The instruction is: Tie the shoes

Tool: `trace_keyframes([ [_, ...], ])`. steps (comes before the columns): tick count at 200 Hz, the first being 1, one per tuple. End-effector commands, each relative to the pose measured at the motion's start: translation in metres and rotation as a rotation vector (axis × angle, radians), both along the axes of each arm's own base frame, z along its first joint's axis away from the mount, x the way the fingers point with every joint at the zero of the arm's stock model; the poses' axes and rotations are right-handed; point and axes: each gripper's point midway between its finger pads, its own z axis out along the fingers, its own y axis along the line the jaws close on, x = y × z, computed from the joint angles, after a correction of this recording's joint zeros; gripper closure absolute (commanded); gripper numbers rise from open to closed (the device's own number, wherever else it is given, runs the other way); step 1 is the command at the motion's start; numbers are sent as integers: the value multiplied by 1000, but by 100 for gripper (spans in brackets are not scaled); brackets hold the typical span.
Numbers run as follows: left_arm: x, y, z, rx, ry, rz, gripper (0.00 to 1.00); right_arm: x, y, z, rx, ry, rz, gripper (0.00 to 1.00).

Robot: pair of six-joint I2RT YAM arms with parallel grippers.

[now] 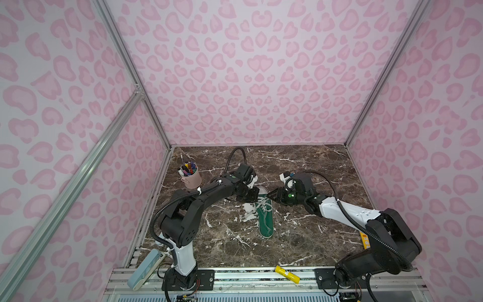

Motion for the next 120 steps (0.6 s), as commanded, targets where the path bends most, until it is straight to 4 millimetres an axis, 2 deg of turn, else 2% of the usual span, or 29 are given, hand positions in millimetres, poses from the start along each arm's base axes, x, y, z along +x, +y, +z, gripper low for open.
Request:
trace_keyframes([
  [1,0,-2,6,-15,-7,-1,95,4,15,7,91,2,23,71],
  [79,-2,-2,17,-23,-22,-4,95,18,26,-38,104,84,8,75],
  [120,-10,-4,28,-31,-28,-15,96,18,27,-47,103,105,8,75],
])
